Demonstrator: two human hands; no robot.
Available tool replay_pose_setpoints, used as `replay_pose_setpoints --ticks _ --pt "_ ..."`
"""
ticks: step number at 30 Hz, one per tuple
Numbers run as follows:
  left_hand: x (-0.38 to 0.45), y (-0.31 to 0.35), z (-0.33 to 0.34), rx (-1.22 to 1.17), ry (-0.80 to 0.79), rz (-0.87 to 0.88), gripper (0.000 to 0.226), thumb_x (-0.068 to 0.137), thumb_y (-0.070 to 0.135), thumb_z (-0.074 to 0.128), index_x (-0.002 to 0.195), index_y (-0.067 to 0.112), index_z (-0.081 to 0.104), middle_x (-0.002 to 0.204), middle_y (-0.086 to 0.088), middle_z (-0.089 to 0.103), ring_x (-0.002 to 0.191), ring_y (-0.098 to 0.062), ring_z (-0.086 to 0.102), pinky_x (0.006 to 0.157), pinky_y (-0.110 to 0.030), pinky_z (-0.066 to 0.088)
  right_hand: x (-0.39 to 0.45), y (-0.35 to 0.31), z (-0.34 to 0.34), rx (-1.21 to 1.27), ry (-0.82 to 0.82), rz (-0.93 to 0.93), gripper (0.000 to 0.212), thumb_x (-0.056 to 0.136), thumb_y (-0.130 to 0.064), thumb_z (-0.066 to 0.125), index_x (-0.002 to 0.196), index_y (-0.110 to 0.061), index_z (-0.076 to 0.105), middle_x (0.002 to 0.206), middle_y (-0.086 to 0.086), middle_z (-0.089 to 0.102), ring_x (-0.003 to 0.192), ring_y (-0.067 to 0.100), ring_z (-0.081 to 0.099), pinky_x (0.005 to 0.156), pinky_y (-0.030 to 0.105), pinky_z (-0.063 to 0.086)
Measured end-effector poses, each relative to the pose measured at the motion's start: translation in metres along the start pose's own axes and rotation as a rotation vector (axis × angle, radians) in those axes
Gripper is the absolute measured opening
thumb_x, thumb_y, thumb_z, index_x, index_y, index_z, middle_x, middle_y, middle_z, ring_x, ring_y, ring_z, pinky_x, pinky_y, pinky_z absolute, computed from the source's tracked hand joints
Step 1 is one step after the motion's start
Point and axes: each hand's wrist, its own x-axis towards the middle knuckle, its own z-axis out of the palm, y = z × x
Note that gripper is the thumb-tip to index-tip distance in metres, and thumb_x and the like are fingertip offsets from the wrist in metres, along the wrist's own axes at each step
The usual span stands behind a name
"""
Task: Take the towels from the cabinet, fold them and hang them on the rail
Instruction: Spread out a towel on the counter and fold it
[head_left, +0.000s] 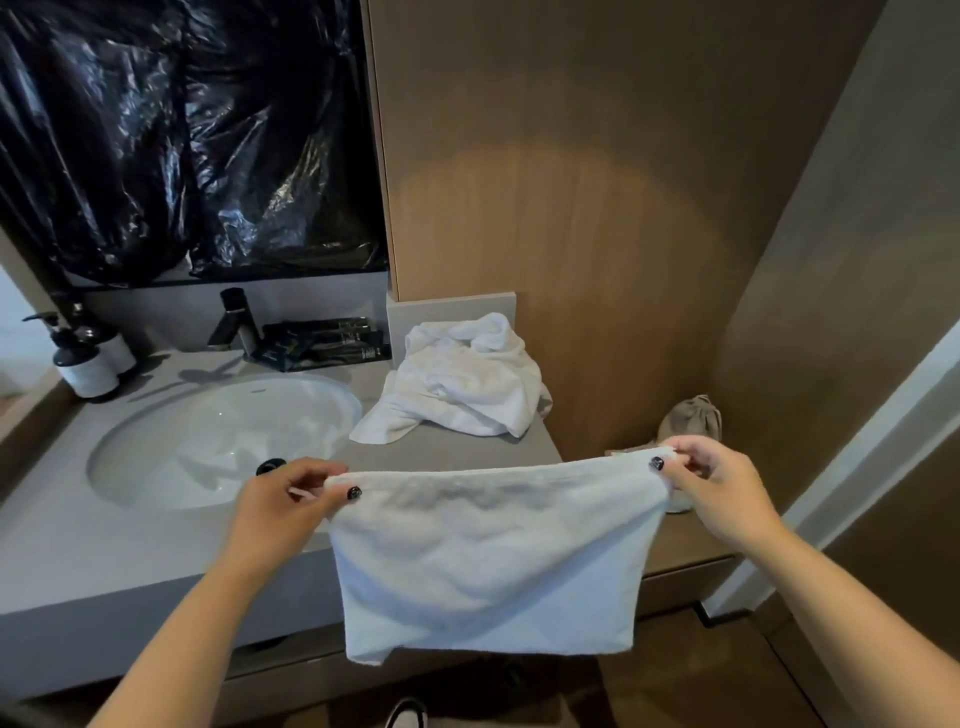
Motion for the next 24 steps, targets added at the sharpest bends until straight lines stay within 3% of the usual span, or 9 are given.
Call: replay_pose_setpoints --ticks 5,9,13,19,21,24 --pt "0.027 -0.003 -0.012 0.102 0.090 0.024 0.010 0.084 0.027 0.077 0.086 0.033 0.069 0.079 0.013 0.069 0.067 -0.014 0.061 0.060 -0.020 0.047 0.023 -0.007 0.026 -0.120 0.011 -0.031 0.010 0.092 -0.023 0.067 0.100 -0.020 0.071 0.093 -0.007 0.070 0.089 0.013 0.064 0.077 0.034 0.053" --pt "0.066 -0.002 -0.005 0.022 0.161 -0.028 0.004 0.093 0.021 0.067 0.094 0.024 0.065 0.080 0.003 0.072 0.056 -0.008 0.068 0.060 -0.026 0.055 0.054 -0.031 0.052 -0.019 0.101 -0.015 0.008 0.094 -0.023 0.064 0.100 -0.019 0.067 0.077 -0.002 0.067 0.059 0.014 0.065 0.057 0.038 0.058" --pt "0.115 -0.002 0.004 -0.133 0.207 -0.073 0.008 0.098 0.015 0.059 0.105 0.016 0.063 0.087 -0.006 0.072 0.062 -0.007 0.071 0.050 -0.015 0.053 0.101 -0.053 0.080 0.116 0.182 0.032 0.009 0.096 -0.020 0.062 0.104 -0.015 0.062 0.086 0.006 0.069 0.065 0.017 0.072 0.062 0.031 0.061" --pt "0.200 -0.012 0.024 -0.214 0.243 -0.035 0.009 0.098 0.016 0.058 0.107 0.013 0.061 0.096 -0.006 0.071 0.078 -0.005 0.073 0.066 -0.011 0.055 0.189 -0.060 0.122 0.261 0.323 0.144 0.012 0.095 -0.009 0.062 0.106 -0.005 0.062 0.096 0.014 0.069 0.068 0.009 0.073 0.056 0.014 0.054" --pt "0.229 -0.021 0.035 -0.217 0.251 -0.037 0.008 0.099 0.015 0.058 0.106 0.015 0.061 0.098 -0.004 0.069 0.081 -0.008 0.074 0.072 -0.016 0.057 0.216 -0.057 0.137 0.280 0.348 0.178 0.012 0.094 -0.008 0.063 0.106 -0.004 0.061 0.097 0.014 0.069 0.071 0.008 0.073 0.056 0.012 0.053" --pt "0.267 -0.042 0.056 -0.207 0.228 -0.096 0.010 0.098 0.016 0.057 0.099 0.025 0.060 0.092 0.004 0.070 0.086 -0.011 0.074 0.080 -0.036 0.060 0.251 -0.048 0.159 0.313 0.415 0.230 0.011 0.092 -0.007 0.066 0.103 -0.006 0.063 0.103 0.018 0.069 0.082 0.017 0.073 0.063 0.013 0.056"
